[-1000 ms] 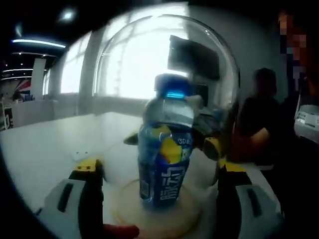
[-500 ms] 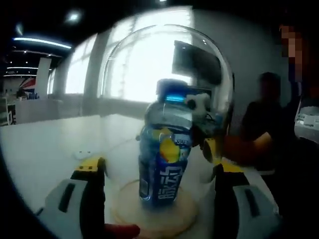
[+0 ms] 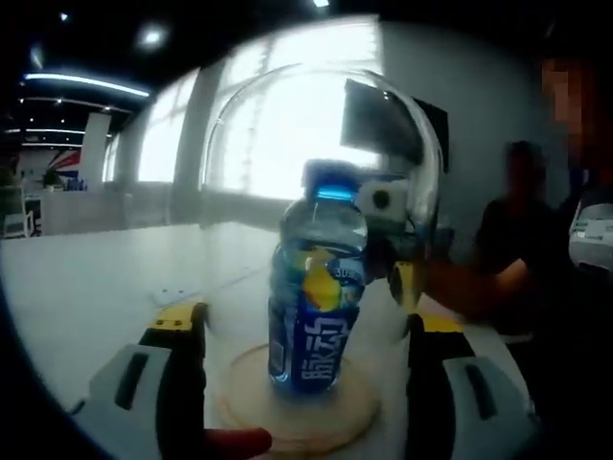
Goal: Open the cover put in the Mizone put the cover back on
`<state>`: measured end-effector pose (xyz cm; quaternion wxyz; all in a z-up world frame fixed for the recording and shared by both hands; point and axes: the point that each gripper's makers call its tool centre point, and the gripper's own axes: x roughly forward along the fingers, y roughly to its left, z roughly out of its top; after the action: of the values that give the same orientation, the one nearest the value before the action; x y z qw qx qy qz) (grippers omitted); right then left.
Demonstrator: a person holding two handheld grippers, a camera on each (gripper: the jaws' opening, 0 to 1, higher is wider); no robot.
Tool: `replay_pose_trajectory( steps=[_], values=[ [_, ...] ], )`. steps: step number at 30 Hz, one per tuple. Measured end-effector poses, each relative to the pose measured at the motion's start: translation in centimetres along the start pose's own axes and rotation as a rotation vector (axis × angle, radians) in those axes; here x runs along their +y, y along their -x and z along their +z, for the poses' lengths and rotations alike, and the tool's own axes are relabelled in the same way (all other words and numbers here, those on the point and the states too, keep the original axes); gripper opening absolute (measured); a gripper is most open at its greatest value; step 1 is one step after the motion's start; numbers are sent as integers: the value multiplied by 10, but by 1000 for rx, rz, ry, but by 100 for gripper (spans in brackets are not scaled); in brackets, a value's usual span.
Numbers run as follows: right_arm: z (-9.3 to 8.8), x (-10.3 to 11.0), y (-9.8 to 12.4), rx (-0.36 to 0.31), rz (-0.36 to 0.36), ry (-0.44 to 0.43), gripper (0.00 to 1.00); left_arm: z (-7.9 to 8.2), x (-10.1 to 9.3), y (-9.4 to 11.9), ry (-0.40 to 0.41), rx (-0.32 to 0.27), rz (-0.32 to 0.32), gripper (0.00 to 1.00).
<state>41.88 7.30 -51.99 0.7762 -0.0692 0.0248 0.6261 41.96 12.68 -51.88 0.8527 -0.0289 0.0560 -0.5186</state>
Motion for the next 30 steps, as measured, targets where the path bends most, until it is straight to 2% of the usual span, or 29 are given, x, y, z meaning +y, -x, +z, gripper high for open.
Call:
replay_pose_trajectory(
  steps=[5,9,13,24,30],
  values=[
    [0,2,4,4,-35,-4,70,4,-1,9,-10,-8,23,69],
    [1,3,6,1,-61,-10,69,13,0,19,4,-41,36,64],
    [2,4,9,-12,-92,-8,67,12,-1,21,16,-44,49,62],
    [2,10,26,-42,-177,-32,54,9,-3,25,5,-26,92,58],
    [3,12,30,-48,-231,-36,49,6,-5,35,16,-33,130,50]
  ],
)
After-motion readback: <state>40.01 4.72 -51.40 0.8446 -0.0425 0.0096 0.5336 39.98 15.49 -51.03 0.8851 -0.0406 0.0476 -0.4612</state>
